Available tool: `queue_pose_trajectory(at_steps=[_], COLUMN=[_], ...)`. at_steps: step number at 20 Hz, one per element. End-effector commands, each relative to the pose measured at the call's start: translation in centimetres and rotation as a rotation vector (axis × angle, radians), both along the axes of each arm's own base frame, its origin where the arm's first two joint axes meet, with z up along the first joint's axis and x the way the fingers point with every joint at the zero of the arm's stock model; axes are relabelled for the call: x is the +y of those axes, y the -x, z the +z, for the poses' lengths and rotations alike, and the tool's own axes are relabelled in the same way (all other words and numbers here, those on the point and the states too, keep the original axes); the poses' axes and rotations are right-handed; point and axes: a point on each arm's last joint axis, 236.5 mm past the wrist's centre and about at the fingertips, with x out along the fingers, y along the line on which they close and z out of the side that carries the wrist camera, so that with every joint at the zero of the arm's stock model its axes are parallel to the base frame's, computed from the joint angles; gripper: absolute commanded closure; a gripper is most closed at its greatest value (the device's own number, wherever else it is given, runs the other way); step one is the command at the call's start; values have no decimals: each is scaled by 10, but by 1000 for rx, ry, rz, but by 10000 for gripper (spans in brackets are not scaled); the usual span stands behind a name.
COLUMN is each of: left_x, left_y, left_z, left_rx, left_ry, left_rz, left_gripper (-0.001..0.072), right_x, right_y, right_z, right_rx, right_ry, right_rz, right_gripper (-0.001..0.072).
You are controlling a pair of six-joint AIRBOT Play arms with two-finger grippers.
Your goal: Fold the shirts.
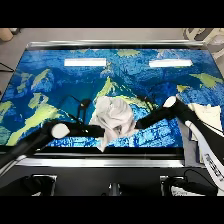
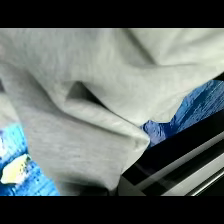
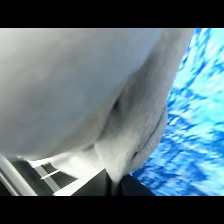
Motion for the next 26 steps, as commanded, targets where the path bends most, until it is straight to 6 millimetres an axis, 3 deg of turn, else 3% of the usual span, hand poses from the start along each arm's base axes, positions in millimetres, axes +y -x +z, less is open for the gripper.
queue_pose_trajectory(at_steps=[1,2,3,4,6,7,8,9,10,12,15,18,20,21,23,26], left_x=[55,76,99,126,172,187,192,192,189,183,185,195,203,206,199,185], left_y=[-45,-57,-59,-49,-5,21,43,60,75,85,73,46,14,-3,-35,-82], left_z=[121,191,263,340,459,500,526,543,557,566,554,511,452,417,338,210], left_rx=[-342,-497,-654,-820,-1090,-1191,-1250,-1281,-1298,-1298,-1293,-1180,-1015,-905,-699,-436], left_ry=[-84,-55,-7,50,171,231,293,365,441,519,434,244,48,-39,-189,-362], left_rz=[28,89,157,233,349,379,382,373,358,334,338,372,390,405,371,304], left_gripper=[683,683,683,683,683,683,682,682,682,682,682,682,682,682,681,681], right_x=[-46,-63,-79,-93,-111,-113,-115,-116,-116,-115,-118,-127,-128,-127,-126,-125], right_y=[-62,-80,-84,-71,-8,28,60,87,103,113,108,88,58,35,-12,-99], right_z=[128,201,286,373,508,553,585,605,613,610,598,579,543,514,441,324], right_rx=[-433,-643,-875,-1112,-1485,-1618,-1723,-1789,-1813,-1790,-1749,-1678,-1540,-1434,-1180,-859], right_ry=[137,175,208,236,259,224,186,139,114,92,133,218,267,295,351,391], right_rz=[-2,-48,-108,-171,-285,-337,-385,-429,-449,-457,-443,-436,-395,-359,-270,-171], right_gripper=[685,684,684,684,684,684,684,684,684,684,684,684,683,683,683,683])
